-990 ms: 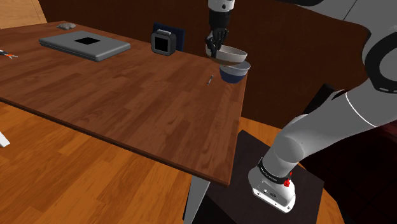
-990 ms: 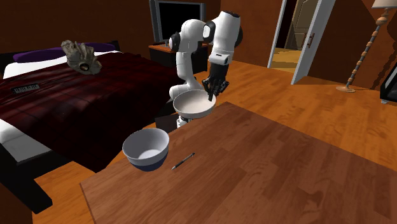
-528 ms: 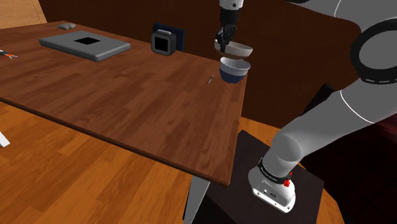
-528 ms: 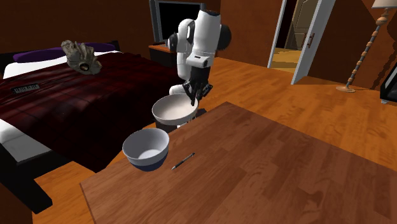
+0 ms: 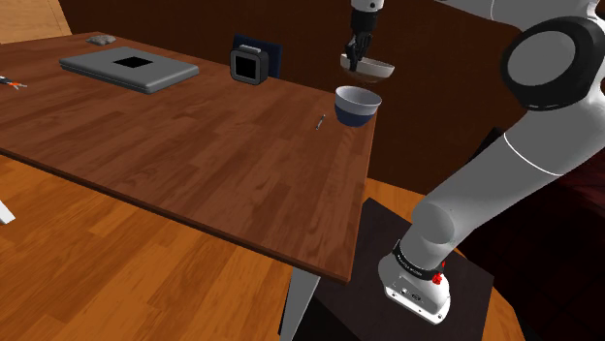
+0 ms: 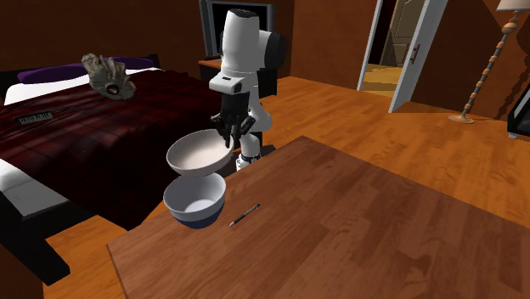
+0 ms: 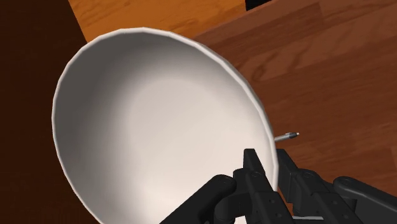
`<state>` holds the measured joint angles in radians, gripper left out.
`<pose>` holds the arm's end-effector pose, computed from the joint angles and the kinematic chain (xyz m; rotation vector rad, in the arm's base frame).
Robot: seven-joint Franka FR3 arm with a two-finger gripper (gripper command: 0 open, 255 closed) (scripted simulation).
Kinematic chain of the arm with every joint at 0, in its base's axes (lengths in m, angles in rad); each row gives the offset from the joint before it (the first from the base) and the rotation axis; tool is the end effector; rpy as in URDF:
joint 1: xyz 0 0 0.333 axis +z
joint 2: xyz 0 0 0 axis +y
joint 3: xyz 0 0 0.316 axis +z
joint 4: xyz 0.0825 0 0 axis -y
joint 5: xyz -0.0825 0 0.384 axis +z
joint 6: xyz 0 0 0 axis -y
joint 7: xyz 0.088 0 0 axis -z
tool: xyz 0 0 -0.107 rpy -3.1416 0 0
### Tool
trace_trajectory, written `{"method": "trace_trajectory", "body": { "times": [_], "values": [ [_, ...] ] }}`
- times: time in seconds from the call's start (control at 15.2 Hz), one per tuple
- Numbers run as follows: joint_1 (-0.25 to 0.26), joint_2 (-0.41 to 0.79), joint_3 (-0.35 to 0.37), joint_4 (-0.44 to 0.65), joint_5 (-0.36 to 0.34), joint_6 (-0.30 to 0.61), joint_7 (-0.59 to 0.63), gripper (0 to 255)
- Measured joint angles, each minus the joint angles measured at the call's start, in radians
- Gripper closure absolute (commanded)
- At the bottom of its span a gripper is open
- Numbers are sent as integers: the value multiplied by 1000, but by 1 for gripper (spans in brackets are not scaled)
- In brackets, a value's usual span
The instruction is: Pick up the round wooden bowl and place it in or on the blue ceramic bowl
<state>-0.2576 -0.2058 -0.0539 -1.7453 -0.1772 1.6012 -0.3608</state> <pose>0.4617 -0.1711 0.6536 2.9635 0.0742 0.0046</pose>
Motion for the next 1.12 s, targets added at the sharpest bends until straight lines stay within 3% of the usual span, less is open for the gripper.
{"method": "trace_trajectory", "body": {
  "times": [0.26, 1.12],
  "values": [
    [-24, 55, -37, 48, 1, 17, -59, 255],
    [-28, 31, -45, -156, -6, 195, -39, 255]
  ]
}}
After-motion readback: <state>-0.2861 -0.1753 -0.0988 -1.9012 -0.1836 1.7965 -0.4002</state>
